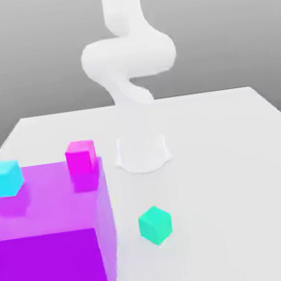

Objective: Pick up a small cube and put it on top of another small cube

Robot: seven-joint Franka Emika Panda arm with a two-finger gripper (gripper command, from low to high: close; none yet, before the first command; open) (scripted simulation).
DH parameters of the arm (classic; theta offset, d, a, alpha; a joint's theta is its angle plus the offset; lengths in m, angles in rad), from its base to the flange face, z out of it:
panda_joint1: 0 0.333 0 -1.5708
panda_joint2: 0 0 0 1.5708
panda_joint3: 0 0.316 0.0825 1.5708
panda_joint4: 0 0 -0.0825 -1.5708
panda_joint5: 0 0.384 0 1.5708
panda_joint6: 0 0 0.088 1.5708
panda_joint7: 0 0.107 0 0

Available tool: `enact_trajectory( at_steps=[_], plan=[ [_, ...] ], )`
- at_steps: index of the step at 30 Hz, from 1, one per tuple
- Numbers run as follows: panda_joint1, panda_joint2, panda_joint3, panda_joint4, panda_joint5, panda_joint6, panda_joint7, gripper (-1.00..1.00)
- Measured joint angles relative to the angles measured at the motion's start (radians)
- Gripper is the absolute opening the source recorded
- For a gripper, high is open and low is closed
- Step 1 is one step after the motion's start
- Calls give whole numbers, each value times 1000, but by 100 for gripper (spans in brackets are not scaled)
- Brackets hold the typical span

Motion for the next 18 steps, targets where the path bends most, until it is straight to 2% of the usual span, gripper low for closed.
enact_trajectory(
  at_steps=[12, 18],
  plan=[
    [110, 403, -98, -324, -38, 326, -368, 0],
    [165, 619, -165, -531, 10, 499, -637, 0]
  ],
)
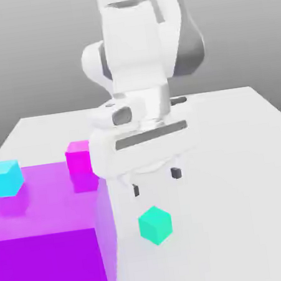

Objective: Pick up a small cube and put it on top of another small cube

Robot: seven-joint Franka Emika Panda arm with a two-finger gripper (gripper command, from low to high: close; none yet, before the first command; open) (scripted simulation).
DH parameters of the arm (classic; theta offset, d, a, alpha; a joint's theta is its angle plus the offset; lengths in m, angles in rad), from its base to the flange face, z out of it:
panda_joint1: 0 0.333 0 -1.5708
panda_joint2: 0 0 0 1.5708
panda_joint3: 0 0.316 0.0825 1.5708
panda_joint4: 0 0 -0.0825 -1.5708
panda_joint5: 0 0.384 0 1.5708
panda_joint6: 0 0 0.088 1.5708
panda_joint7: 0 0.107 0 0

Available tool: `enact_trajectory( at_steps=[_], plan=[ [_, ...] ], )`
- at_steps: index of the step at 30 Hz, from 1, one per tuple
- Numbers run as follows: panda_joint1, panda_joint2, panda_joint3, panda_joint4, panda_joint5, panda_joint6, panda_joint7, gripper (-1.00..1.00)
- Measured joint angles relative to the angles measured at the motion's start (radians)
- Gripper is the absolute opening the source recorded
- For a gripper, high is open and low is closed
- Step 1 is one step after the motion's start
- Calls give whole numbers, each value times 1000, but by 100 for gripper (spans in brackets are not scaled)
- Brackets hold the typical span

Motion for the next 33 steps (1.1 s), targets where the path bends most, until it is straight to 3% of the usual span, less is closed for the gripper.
enact_trajectory(
  at_steps=[3, 6, 11, 12, 21, 28, 33],
  plan=[
    [-5, 63, -2, -84, -41, 49, -41, 0],
    [-1, 154, 19, -82, 37, 123, -104, 0],
    [-104, 318, 148, -56, 136, 258, -179, 0],
    [-119, 347, 161, -52, 135, 282, -180, -100],
    [-108, 304, 151, -58, 132, 245, -175, -100],
    [-109, 82, 107, -98, -20, 62, -67, -100],
    [-77, 123, 111, 47, 59, -40, 7, -100]
  ],
)
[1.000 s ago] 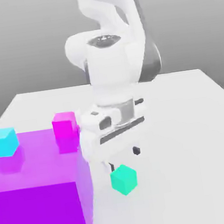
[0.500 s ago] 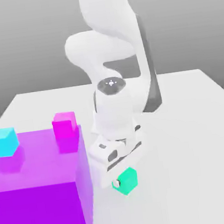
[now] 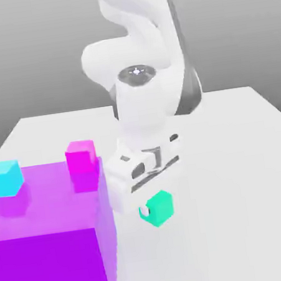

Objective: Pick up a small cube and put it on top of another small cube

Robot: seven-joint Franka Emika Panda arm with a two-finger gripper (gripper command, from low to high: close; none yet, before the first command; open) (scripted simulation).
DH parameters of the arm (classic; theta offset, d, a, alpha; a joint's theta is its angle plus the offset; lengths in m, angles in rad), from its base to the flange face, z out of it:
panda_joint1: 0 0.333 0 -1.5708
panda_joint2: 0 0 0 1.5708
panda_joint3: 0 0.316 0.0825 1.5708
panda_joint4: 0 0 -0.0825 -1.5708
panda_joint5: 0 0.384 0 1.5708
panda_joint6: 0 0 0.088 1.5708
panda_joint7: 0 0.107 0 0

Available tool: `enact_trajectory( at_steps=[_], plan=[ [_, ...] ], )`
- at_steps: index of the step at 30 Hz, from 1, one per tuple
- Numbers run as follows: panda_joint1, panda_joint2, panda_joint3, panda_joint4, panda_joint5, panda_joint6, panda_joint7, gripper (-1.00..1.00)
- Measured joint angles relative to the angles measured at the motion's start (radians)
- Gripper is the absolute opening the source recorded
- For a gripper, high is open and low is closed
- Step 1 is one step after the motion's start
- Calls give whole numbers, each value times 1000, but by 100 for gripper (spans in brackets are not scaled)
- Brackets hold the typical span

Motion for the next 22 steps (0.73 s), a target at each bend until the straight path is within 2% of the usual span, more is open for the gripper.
enact_trajectory(
  at_steps=[5, 14, 18, 19, 22],
  plan=[
    [8, 86, -1, 181, 31, -95, 133, -100],
    [51, 247, -48, 507, -12, -264, 445, -100],
    [52, 374, -45, 550, 6, -181, 465, -100],
    [49, 401, -41, 552, 11, -157, 462, 100],
    [49, 401, -41, 552, 11, -157, 462, 100]
  ],
)
